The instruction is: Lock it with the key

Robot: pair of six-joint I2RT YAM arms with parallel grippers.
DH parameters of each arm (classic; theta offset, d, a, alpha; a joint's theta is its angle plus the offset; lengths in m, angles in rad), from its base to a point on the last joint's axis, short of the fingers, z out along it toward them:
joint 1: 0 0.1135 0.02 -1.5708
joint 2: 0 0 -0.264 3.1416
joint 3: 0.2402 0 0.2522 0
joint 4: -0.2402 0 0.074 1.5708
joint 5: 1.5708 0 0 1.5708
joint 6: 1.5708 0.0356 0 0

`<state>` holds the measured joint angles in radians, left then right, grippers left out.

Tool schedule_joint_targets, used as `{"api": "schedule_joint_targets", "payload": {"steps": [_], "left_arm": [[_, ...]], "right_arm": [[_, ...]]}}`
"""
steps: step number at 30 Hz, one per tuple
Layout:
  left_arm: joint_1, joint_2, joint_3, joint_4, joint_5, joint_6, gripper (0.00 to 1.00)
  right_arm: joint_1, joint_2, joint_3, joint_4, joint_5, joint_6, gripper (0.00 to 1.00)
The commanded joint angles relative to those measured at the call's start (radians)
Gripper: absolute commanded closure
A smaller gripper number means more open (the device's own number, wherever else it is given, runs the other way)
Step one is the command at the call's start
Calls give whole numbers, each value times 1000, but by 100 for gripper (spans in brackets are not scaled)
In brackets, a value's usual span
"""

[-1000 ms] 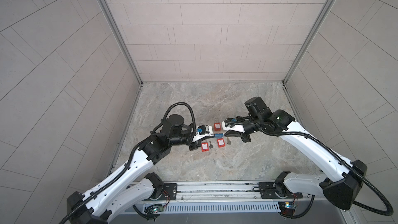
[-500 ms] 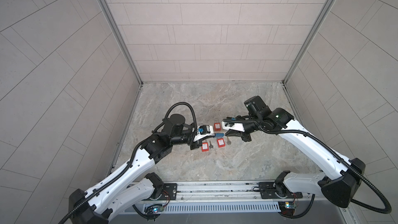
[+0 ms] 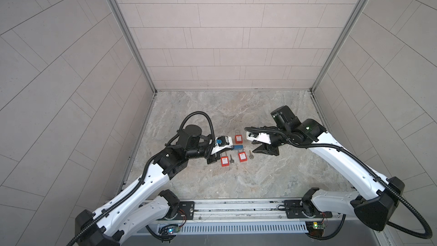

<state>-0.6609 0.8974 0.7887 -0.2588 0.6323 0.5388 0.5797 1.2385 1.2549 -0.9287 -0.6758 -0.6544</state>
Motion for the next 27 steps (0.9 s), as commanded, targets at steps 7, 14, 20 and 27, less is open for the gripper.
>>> {"api": "schedule_joint_targets", "payload": {"steps": [7,14,20,27], "left_arm": [[2,-11,-4,70,50,0,100],[0,-4,-4,77,61,-9,100],[0,5,-3,89,63,-19,100],[0,11,0,90,63,-18,100]], "right_arm": [[39,48,31,64,-41,103,66],[55,80,41,102,-48,128,72],[66,93,47,105,-59,124,76],[68,104,54,105,-62,123,79]]}}
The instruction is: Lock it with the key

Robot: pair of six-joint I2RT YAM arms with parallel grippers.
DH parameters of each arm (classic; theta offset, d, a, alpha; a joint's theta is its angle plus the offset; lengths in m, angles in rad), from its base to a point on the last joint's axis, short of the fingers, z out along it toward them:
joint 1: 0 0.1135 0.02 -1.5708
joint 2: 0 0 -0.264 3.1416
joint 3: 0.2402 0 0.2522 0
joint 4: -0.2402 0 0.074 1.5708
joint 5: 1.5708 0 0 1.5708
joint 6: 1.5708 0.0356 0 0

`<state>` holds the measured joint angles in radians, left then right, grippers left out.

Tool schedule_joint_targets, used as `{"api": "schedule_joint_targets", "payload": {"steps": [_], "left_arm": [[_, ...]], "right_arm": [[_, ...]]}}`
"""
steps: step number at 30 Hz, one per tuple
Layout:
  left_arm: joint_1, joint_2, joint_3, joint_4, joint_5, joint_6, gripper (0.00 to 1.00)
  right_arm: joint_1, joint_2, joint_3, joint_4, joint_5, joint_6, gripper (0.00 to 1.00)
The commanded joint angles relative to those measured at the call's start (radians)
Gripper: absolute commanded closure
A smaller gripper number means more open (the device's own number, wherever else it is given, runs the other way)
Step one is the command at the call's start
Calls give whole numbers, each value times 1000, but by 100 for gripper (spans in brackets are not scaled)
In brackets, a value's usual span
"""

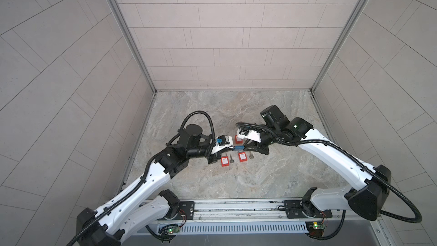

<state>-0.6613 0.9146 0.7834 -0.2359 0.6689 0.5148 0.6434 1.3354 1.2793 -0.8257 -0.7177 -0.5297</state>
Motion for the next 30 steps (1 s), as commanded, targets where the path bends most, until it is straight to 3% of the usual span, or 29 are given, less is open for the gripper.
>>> {"api": "schedule_joint_targets", "payload": {"steps": [1,7,20,30], "left_arm": [[1,-7,4,67,26,6,100],[1,-7,4,65,25,7,100],[1,-21,3,65,21,7,100],[2,-56,-6,24,-12,7,100]], "right_arm": [[4,7,31,2,-19,-2,78],[5,4,40,-12,-5,-11,78],[5,28,40,-77,22,-51,95],[1,19,62,-192,200,-147,100]]}}
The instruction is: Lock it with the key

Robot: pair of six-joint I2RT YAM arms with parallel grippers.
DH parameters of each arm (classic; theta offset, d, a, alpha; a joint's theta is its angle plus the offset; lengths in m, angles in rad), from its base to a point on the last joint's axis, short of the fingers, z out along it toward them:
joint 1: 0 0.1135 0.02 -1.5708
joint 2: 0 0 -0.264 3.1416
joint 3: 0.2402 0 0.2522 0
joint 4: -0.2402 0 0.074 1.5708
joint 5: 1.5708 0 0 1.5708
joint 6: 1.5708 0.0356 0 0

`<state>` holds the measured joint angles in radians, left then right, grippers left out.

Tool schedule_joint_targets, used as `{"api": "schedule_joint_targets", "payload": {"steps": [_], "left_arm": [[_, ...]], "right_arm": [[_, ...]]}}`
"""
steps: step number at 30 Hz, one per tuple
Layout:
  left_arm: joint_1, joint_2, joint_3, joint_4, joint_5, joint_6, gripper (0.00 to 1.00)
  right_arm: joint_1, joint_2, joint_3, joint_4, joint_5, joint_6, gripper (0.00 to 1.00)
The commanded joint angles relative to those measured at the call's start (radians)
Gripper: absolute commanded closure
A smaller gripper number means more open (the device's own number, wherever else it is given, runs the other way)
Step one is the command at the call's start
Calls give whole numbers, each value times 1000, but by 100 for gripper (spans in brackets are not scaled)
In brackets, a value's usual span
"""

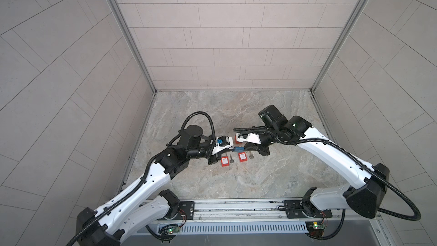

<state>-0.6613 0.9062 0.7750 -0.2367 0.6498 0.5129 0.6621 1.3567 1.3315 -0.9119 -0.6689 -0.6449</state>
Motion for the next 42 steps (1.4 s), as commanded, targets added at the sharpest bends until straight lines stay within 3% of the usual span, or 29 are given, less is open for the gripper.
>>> {"api": "schedule_joint_targets", "payload": {"steps": [1,8,14,21,25,34,42], "left_arm": [[2,-52,1,16,6,9,100],[2,-78,-15,16,-20,-5,100],[2,-87,-52,120,-20,-40,100],[0,-101,-59,129,-24,11,100],[0,-115,-62,101,-47,29,100],[7,-83,-50,73,-39,-39,100],[8,-100,-67,114,-48,33,100]], "right_arm": [[-19,-8,8,-113,171,-33,100],[-57,-31,-19,-133,165,-80,100],[-69,-25,-43,-124,15,-64,100],[-86,8,-20,-193,-68,-82,100],[-96,26,-8,-197,-60,-104,100],[-97,-8,-43,-96,96,-96,100],[-103,-53,-66,-163,18,-86,100]]}}
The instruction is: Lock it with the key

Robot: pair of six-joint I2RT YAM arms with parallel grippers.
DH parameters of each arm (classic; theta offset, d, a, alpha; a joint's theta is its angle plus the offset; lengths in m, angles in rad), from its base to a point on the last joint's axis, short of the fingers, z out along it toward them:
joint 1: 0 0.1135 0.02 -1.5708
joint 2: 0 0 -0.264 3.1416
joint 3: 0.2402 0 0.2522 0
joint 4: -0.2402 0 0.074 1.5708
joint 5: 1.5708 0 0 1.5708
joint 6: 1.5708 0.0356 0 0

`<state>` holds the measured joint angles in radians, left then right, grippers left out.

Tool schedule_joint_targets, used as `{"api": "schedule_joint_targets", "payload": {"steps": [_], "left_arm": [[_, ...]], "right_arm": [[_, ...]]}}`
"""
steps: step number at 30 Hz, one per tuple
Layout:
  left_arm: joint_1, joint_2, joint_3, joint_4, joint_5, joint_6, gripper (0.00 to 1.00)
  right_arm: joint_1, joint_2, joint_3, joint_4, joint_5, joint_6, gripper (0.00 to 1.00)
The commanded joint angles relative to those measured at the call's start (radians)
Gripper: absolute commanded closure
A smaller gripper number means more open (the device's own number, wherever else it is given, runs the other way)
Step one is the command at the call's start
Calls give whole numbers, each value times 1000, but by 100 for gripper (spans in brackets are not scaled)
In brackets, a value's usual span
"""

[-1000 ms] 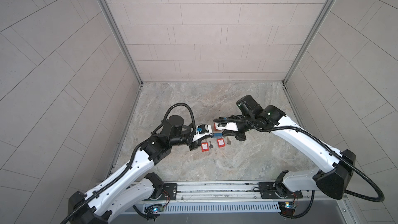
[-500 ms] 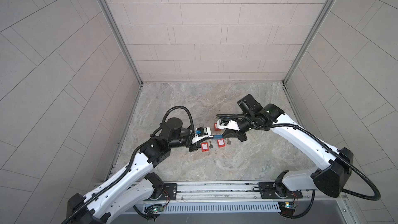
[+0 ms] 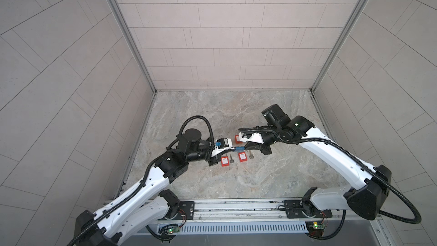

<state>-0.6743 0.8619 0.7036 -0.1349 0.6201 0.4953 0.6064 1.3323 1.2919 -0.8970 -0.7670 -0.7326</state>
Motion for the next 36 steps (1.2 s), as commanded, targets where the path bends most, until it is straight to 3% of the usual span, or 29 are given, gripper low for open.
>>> {"api": "schedule_joint_targets", "payload": {"steps": [1,10,16,20,23,25,36], "left_arm": [[22,-60,2,24,-16,60,100],[20,-43,8,47,14,119,100],[22,8,45,-39,50,64,100],[21,30,41,-28,70,7,100],[21,33,32,-4,75,-17,100],[21,40,39,-13,84,-18,100],[21,48,43,-5,109,-21,100]], "right_arm": [[-53,-18,-21,-216,91,-20,100],[-80,80,44,-287,-59,-50,100],[-69,55,37,-194,16,-12,99],[-57,-12,-10,-111,42,2,95],[-46,-62,-58,-44,100,27,75],[-45,-85,-76,-29,123,27,68],[9,-83,-71,-8,115,65,65]]}}
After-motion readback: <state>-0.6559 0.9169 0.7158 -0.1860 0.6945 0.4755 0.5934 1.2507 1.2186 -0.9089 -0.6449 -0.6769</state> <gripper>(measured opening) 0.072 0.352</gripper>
